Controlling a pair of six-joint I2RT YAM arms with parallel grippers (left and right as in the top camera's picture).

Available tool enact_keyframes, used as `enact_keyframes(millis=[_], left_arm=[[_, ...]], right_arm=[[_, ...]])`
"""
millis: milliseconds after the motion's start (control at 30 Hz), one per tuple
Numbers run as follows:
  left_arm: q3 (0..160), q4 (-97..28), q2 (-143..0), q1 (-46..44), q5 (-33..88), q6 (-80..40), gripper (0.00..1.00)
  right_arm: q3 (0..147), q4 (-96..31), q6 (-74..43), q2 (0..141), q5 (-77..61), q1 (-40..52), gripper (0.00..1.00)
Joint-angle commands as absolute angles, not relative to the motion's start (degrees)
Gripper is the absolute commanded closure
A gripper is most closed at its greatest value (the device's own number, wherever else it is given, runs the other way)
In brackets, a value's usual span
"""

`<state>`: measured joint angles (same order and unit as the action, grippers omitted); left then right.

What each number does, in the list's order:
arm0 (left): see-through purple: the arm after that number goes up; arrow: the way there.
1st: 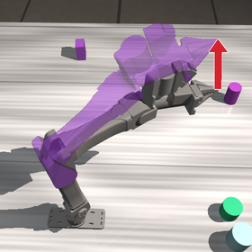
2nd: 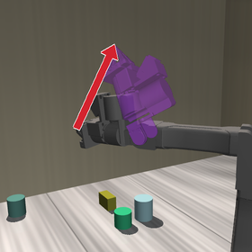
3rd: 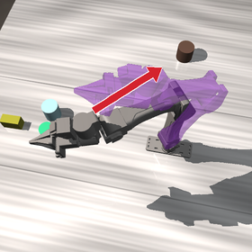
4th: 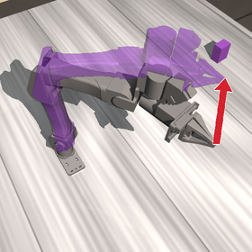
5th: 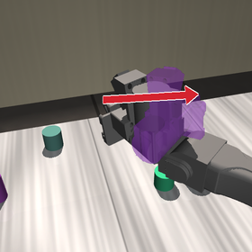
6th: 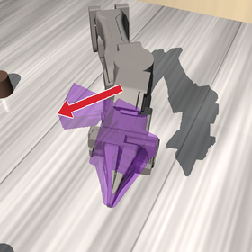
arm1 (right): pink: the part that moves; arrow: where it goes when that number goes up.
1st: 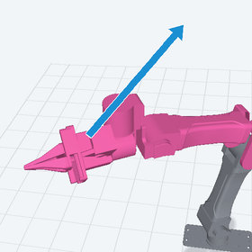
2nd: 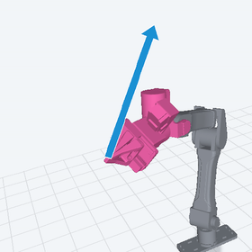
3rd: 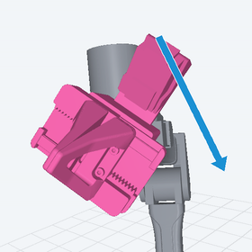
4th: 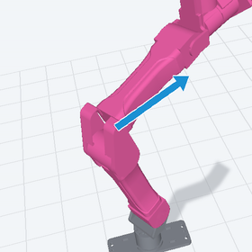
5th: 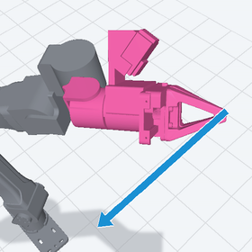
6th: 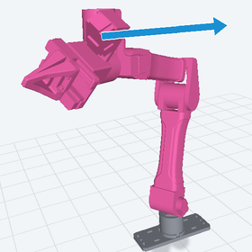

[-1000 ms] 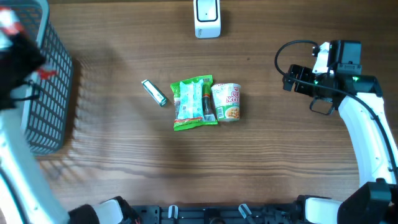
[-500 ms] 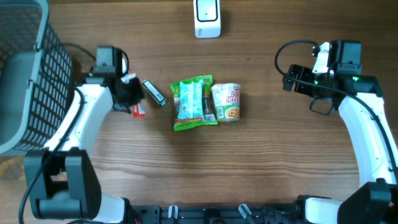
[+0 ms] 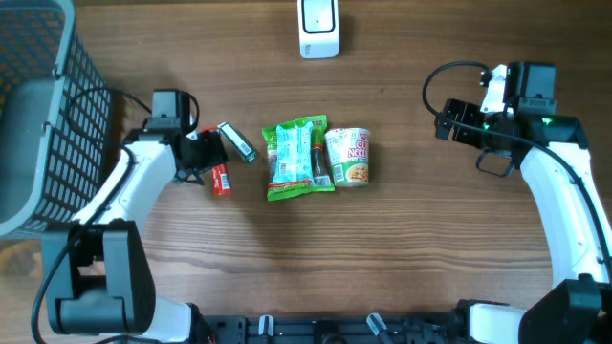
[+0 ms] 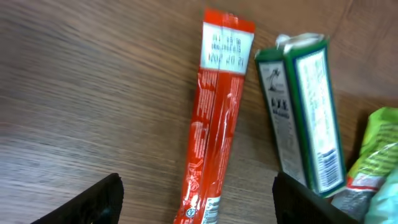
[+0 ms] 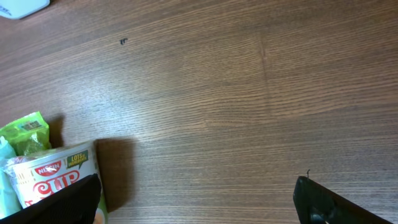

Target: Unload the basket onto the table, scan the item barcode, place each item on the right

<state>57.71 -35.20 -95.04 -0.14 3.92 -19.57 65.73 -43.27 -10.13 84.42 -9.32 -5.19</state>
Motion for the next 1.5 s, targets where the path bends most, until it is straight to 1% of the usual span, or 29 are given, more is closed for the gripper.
enact_keyframes(millis=[0, 33, 67, 233, 333, 433, 500, 567, 600, 633, 667, 700, 1367, 1467], left_arm=[[61.0, -35.7, -91.5, 0.4, 3.9, -18.5, 0.50], [61.0, -35.8, -91.4, 0.4, 4.7, -18.5, 0.89], [61.0, -36.1, -91.4, 0.4, 5.7, -18.5, 0.96], [62.4, -38.0, -88.6, 0.4, 9.6, -18.4, 0.96], [64.8, -37.9, -85.1, 0.4, 9.4, -18.5, 0.95], [67.6, -38.4, -82.4, 0.7, 6.2, -18.5, 0.94], [69.4, -39.2, -81.6, 1.2, 4.1, -18.5, 0.90], [70.6, -39.7, -81.3, 1.9, 4.0, -18.4, 0.69], [70.6, -39.7, -81.2, 2.2, 3.9, -18.4, 0.61], [70.6, -39.9, -81.1, 2.5, 3.9, -18.4, 0.50], [70.5, -40.0, -81.3, 2.7, 4.0, -18.5, 0.30], [70.5, -40.0, -81.3, 2.7, 4.0, -18.4, 0.00], [70.5, -40.4, -81.4, 2.7, 4.0, -18.4, 0.00], [70.5, -40.4, -81.4, 2.7, 4.0, -18.5, 0.00]], right_arm=[[66.3, -43.1, -9.1, 84.5, -8.8, -5.3, 0.00], [66.3, -43.1, -9.1, 84.5, -8.8, -5.3, 0.00], [66.3, -43.1, -9.1, 84.5, -8.8, -5.3, 0.00], [66.3, -43.1, -9.1, 84.5, -8.8, -5.3, 0.00], [66.3, -43.1, -9.1, 84.5, -8.8, -5.3, 0.00], [66.3, -43.1, -9.1, 84.5, -8.8, -5.3, 0.00], [66.3, -43.1, -9.1, 84.5, -8.8, -5.3, 0.00], [66.3, -43.1, -9.1, 84.5, -8.8, -5.3, 0.00], [66.3, -43.0, -9.1, 84.5, -8.8, -5.3, 0.00], [66.3, -43.0, -9.1, 84.5, -8.8, -5.3, 0.00], [66.3, -43.1, -9.1, 84.5, -8.8, -5.3, 0.00], [66.3, -43.0, -9.1, 84.5, -8.8, -5.3, 0.00], [66.3, -43.0, -9.1, 84.5, -8.8, -5.3, 0.00], [66.3, -40.6, -13.4, 84.5, -10.7, -5.3, 0.00]])
